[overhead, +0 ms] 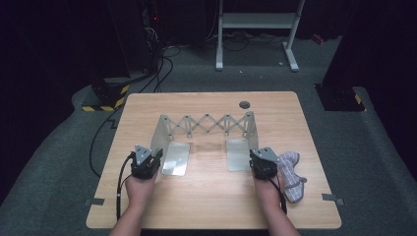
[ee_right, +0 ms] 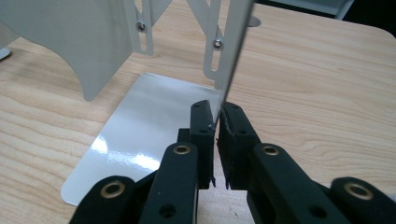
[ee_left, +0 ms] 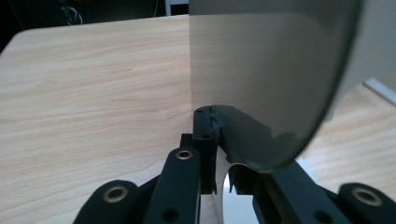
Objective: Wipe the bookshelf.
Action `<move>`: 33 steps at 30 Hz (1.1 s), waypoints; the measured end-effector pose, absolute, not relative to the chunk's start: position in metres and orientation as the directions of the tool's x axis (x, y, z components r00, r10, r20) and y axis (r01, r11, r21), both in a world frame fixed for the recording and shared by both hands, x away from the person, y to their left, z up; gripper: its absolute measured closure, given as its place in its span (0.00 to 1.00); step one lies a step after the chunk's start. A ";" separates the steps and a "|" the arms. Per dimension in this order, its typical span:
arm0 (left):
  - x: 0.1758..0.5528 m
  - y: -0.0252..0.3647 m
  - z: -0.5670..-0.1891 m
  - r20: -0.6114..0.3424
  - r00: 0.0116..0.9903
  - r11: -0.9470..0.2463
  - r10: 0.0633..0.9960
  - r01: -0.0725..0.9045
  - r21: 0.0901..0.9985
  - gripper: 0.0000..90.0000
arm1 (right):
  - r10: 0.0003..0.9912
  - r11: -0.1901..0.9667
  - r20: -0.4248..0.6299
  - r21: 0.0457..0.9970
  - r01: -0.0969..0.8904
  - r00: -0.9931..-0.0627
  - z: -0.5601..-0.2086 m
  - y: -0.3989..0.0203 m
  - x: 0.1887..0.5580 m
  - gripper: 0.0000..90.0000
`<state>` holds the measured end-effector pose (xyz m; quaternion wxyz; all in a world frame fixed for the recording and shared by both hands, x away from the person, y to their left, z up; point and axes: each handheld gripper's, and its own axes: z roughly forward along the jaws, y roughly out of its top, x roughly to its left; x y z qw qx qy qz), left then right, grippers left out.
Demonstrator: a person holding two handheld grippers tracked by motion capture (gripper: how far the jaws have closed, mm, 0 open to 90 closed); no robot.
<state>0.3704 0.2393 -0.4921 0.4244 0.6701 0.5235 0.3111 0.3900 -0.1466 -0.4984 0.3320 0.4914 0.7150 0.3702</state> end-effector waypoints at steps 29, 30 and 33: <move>0.298 0.232 -0.519 -0.073 0.506 -0.218 0.860 0.492 0.843 0.45 | 0.918 0.220 -0.015 0.851 0.477 -0.397 -0.504 -0.161 0.326 0.45; 0.297 0.227 -0.518 -0.034 0.514 -0.251 0.857 0.474 0.844 0.45 | 0.914 0.230 -0.020 0.848 0.477 -0.404 -0.506 -0.160 0.326 0.46; 0.297 0.223 -0.517 -0.032 0.522 -0.255 0.853 0.469 0.846 0.44 | 0.916 0.231 -0.018 0.841 0.489 -0.401 -0.510 -0.156 0.329 0.46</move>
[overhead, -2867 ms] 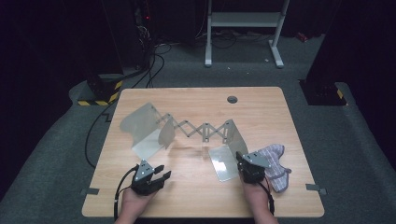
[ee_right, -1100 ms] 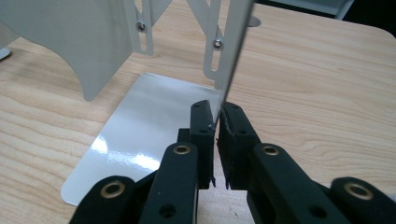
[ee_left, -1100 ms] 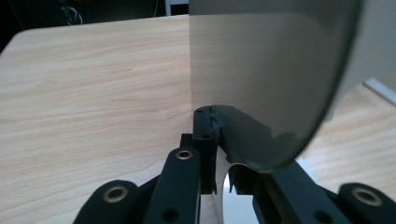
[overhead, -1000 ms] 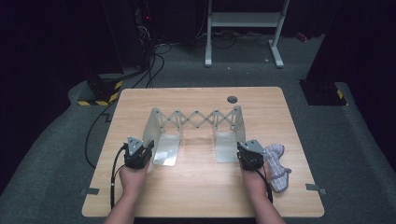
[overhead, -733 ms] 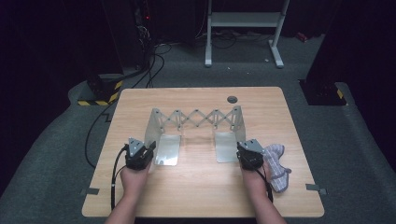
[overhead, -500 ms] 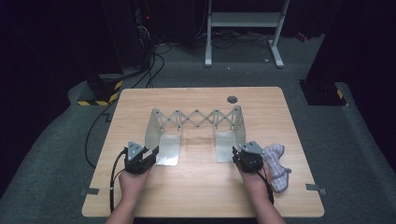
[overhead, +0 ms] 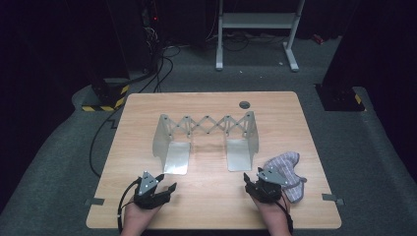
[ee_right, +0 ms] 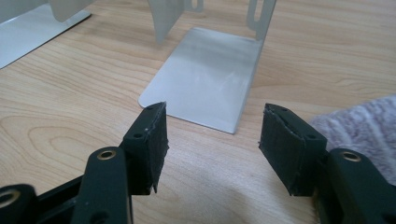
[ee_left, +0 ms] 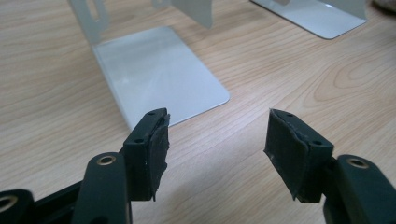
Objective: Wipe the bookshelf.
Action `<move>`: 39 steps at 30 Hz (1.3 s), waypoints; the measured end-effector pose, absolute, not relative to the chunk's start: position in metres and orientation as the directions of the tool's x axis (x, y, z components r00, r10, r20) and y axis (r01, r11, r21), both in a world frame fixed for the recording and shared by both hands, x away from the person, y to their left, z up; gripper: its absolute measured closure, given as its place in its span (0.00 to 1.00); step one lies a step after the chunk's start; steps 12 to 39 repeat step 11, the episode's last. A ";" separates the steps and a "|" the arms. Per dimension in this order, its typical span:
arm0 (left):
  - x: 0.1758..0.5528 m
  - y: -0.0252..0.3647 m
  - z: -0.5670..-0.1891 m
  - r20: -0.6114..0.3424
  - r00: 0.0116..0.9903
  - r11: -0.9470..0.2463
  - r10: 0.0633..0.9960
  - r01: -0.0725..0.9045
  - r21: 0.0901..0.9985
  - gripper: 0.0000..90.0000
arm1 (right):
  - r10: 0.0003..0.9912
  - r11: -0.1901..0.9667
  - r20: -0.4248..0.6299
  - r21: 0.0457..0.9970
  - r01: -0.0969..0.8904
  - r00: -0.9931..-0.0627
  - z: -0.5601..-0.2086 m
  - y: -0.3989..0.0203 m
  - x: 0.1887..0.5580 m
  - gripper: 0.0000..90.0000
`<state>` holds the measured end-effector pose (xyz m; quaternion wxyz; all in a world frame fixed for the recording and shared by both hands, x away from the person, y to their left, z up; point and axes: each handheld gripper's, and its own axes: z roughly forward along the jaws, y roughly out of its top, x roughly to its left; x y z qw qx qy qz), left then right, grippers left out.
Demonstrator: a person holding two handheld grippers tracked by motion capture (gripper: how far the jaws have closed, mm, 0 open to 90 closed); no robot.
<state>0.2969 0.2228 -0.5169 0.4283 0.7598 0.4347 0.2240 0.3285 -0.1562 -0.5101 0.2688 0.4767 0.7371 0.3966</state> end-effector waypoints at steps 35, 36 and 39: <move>0.301 0.242 -0.516 -0.075 0.464 -0.196 0.883 0.508 0.839 0.46 | 0.916 0.242 -0.027 0.833 0.497 -0.401 -0.515 -0.155 0.330 0.47; 0.301 0.242 -0.516 -0.075 0.464 -0.196 0.883 0.508 0.839 0.46 | 0.916 0.242 -0.027 0.833 0.497 -0.401 -0.515 -0.155 0.330 0.47; 0.301 0.242 -0.516 -0.075 0.464 -0.196 0.883 0.508 0.839 0.46 | 0.916 0.242 -0.027 0.833 0.497 -0.401 -0.515 -0.155 0.330 0.47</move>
